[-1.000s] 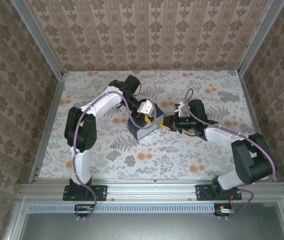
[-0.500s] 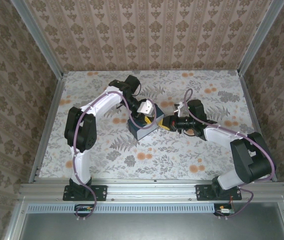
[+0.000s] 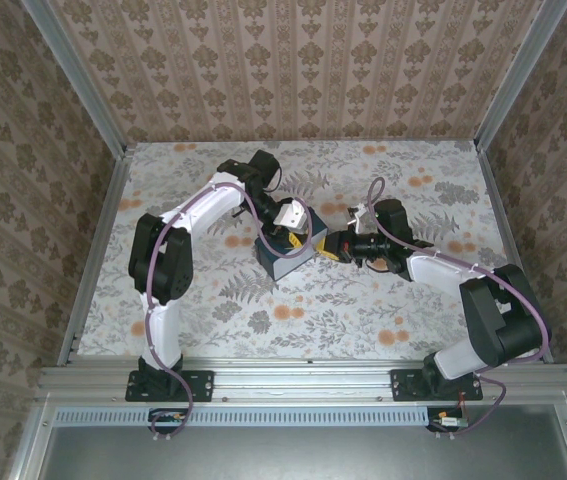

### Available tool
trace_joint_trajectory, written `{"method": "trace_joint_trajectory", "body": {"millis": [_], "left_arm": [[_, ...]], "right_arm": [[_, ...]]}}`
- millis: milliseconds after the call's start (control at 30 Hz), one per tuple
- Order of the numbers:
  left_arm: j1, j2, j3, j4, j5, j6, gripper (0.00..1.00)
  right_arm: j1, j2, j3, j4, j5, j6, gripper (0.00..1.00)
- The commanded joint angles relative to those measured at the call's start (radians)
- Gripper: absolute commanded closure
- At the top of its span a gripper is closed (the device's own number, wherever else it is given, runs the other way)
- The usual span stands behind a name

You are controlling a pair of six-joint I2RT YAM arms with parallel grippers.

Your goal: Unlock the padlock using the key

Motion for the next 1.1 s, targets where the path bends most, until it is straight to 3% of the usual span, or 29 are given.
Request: {"method": "trace_joint_trajectory", "body": {"millis": [0, 1067], "left_arm": [[0.009, 0.003, -0.019, -0.018, -0.024, -0.004, 0.63], [0.004, 0.002, -0.019, -0.022, -0.018, 0.002, 0.64]], "right_arm": [[0.001, -0.040, 0.000, 0.006, -0.003, -0.017, 1.00], [0.006, 0.014, 0.026, 0.063, -0.007, -0.001, 1.00]]}}
